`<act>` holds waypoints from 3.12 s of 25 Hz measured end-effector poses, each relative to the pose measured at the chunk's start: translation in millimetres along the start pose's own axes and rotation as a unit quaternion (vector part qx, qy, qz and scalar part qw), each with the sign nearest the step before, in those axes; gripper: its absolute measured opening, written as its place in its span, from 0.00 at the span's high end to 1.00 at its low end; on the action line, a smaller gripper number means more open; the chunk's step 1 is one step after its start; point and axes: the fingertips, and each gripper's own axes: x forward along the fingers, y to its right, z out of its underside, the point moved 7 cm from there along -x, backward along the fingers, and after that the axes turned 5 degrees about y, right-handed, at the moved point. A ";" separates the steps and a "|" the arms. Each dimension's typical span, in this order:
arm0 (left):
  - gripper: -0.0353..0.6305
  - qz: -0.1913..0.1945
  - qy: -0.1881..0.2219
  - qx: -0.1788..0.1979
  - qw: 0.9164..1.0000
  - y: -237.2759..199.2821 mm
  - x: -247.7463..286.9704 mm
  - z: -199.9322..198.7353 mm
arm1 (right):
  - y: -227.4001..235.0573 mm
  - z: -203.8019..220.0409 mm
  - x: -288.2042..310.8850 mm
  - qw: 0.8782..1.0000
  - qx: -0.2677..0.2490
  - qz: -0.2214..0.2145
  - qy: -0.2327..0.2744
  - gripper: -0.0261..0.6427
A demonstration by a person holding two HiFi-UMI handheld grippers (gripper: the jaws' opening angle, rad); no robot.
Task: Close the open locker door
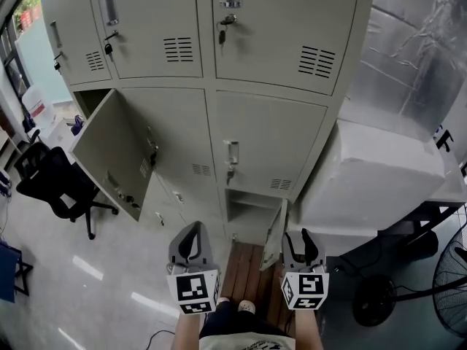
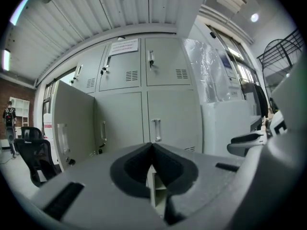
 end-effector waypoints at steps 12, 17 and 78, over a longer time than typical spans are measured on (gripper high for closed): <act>0.95 0.031 -0.053 -0.005 0.998 0.6 37.4 34.1 | -0.9 52.0 27.6 0.996 0.018 0.000 -0.083 0.69; 0.95 0.050 -0.075 -0.005 0.996 3.1 45.1 51.9 | -3.5 79.0 30.1 0.992 0.028 0.011 -0.121 0.69; 0.95 0.025 -0.138 -0.012 0.990 -53.3 38.2 112.7 | -81.4 173.2 71.1 0.969 0.026 -0.034 -0.245 0.76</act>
